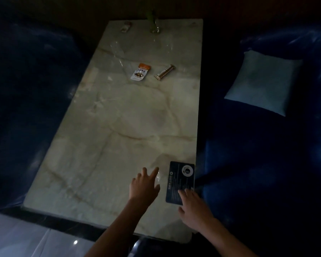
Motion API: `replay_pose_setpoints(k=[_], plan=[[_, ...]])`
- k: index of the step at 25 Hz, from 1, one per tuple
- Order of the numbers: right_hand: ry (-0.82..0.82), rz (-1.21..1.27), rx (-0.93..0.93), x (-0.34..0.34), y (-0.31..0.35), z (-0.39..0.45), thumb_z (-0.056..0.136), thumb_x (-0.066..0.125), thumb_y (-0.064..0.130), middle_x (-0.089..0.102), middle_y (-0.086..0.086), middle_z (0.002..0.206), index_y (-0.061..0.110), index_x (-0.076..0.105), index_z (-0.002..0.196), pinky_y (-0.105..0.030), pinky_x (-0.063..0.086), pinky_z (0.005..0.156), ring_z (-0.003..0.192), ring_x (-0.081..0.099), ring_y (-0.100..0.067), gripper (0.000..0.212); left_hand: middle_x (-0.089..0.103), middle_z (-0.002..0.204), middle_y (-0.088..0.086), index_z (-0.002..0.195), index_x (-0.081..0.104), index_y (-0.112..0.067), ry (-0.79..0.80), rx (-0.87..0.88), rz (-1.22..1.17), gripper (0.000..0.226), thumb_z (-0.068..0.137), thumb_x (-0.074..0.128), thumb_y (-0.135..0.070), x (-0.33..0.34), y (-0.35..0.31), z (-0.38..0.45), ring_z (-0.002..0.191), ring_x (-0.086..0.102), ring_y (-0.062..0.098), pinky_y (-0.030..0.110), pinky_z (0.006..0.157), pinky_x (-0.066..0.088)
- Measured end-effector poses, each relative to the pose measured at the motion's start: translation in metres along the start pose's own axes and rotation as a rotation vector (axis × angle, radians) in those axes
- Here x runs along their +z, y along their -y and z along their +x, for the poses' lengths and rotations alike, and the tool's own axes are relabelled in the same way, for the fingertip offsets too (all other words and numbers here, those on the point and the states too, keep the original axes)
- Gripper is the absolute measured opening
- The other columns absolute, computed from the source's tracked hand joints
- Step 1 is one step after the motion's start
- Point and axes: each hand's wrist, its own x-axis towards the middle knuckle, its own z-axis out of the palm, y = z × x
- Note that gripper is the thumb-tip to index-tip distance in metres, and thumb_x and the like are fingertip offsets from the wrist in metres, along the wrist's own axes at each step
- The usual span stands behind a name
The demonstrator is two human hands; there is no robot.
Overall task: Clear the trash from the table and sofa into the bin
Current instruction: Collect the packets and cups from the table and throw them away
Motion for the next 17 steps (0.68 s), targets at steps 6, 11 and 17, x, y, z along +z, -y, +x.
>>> replay_pose_setpoints(k=[6,11,17], plan=[[-0.146,0.457,-0.064,-0.041,0.022,-0.004,0.081,0.048,0.075,0.050,0.017,0.128,0.038,0.039,0.138,-0.026,0.047,0.096,0.119,0.050,-0.005,0.069,0.059,0.068,0.004,0.114,0.065,-0.031,-0.060,-0.360,-0.922,0.034,0.085,0.064,-0.047,-0.033,0.010,-0.025,0.057,0.056,0.011,0.030,0.061,0.048],[0.033,0.802,0.019,-0.050,0.040,-0.015,0.076,0.067,0.064,0.064,0.018,0.113,0.039,0.056,0.120,-0.017,0.055,0.073,0.095,0.063,0.002,0.052,0.068,0.089,0.014,0.110,0.067,-0.033,0.011,-0.362,-1.201,0.022,0.090,0.062,-0.039,-0.045,0.000,-0.052,0.070,0.066,0.019,0.032,0.062,0.050],[0.014,0.917,0.079,-0.056,0.053,-0.024,0.084,0.074,0.038,0.068,0.006,0.099,0.032,0.059,0.105,-0.014,0.052,0.071,0.090,0.065,-0.003,0.027,0.066,0.099,0.011,0.122,0.051,-0.035,-0.020,-0.458,-1.341,0.046,0.082,0.070,-0.046,-0.050,-0.013,-0.051,0.083,0.068,0.023,0.029,0.062,0.051]])
